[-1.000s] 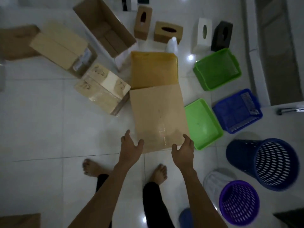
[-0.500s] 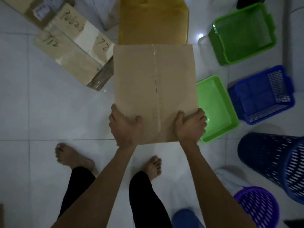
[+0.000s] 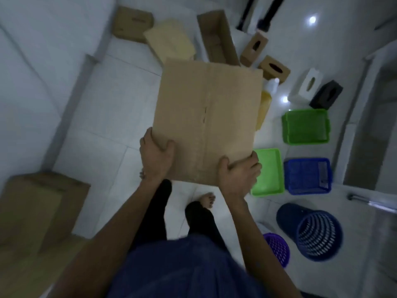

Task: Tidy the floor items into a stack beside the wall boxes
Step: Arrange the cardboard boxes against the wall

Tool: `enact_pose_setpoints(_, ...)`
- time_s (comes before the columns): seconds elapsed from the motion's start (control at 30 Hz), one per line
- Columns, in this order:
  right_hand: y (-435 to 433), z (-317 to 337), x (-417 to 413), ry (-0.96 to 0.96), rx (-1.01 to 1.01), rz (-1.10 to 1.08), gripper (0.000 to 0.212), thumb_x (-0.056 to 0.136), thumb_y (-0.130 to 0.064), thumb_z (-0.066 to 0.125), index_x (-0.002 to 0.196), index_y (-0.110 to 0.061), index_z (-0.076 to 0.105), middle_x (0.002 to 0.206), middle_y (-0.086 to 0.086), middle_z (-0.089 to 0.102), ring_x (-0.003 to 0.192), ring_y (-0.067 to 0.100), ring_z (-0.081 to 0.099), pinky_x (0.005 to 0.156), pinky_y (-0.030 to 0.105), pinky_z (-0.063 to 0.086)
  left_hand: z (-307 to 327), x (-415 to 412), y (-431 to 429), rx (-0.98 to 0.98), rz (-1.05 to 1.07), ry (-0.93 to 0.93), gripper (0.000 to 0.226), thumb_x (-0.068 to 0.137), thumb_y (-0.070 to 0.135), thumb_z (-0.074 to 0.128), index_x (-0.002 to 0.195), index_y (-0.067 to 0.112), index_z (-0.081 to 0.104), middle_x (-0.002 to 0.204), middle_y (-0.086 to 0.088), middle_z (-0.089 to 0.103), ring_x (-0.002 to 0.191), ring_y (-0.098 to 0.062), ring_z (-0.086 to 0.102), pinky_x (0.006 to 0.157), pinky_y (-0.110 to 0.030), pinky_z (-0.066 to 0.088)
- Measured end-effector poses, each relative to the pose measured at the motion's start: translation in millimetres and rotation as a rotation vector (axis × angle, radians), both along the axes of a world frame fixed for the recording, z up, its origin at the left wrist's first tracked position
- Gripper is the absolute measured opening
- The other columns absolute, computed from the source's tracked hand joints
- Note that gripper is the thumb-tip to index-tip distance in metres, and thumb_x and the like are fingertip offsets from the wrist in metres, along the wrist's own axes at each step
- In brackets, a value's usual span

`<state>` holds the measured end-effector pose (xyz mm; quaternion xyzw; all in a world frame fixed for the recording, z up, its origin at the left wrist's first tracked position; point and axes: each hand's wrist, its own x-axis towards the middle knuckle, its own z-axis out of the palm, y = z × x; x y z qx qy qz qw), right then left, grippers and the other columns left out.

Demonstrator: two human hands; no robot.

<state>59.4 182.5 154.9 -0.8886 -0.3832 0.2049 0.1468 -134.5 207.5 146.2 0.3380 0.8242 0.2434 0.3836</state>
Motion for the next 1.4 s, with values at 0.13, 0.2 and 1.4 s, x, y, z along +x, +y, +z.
enact_pose_setpoints(0.13,50.7,58.4,-102.7,0.050,0.101,0.204,0.077,0.079,-0.038,0.062,0.142,-0.003,0.034,0.122,0.016,0.047,0.103,0.039,0.052,0.089,0.048,0.046,72.7,-101.5,11.9,0.089,0.150,0.039,0.075,0.087,0.038,0.061,0.152,0.019,0.030,0.141,-0.007,0.043,0.127,-0.030,0.045,0.107,-0.051,0.040)
enact_pose_setpoints(0.2,72.2,71.5,-156.7,0.082,0.139,0.314,0.076,0.082,-0.039,0.061,0.142,-0.003,0.032,0.124,0.017,0.047,0.101,0.041,0.054,0.086,0.048,0.048,92.4,-152.3,14.6,0.117,0.247,0.092,0.076,0.086,0.038,0.062,0.152,0.017,0.029,0.143,-0.011,0.042,0.127,-0.033,0.044,0.107,-0.052,0.039)
enact_pose_setpoints(1.4,220.3,-534.5,-663.5,0.047,0.149,2.008,0.049,0.093,-0.052,0.048,0.122,-0.014,0.043,0.113,0.005,0.049,0.091,0.029,0.059,0.068,0.043,0.054,-520.2,-418.1,-2.4,-0.313,1.607,0.283,0.093,0.076,0.055,0.067,0.141,0.000,0.028,0.131,-0.020,0.043,0.119,-0.039,0.042,0.101,-0.052,0.038)
